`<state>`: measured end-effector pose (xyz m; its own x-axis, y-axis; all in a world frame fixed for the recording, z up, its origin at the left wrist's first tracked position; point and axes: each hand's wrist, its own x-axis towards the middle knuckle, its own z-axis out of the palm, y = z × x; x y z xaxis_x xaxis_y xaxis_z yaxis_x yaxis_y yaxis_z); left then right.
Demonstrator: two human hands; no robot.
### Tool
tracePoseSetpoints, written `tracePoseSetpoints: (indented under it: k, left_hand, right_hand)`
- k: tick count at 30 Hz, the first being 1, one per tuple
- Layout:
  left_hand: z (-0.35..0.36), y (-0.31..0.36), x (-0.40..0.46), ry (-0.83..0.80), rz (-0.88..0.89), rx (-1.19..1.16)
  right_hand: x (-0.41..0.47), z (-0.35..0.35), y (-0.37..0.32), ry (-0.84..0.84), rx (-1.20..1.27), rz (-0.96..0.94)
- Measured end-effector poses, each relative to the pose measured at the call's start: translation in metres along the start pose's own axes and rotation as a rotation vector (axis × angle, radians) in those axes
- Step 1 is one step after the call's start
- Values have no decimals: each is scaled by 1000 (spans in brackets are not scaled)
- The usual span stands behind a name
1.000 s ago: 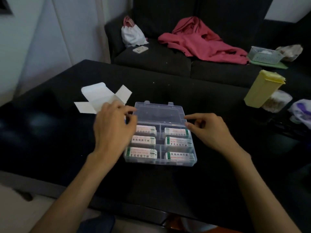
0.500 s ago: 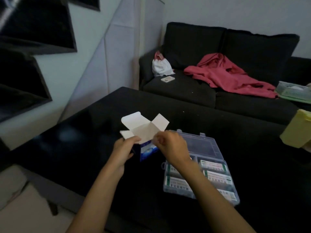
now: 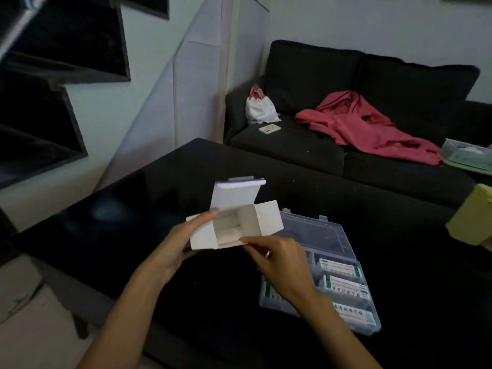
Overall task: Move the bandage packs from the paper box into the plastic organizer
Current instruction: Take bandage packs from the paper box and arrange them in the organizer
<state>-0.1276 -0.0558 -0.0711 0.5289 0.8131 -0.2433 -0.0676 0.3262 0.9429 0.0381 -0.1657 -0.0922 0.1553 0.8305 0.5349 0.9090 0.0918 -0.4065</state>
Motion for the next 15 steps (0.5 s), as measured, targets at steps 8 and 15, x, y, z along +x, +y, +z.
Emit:
tracePoseSetpoints:
  k: [8,15]
  left_hand:
    - [6,4,-1,188,64,90]
    - [2,0,-2,79,37,226]
  right_hand:
    - [7,-29,-18,138,58,-27]
    - [14,-26,-14,153,-38,103]
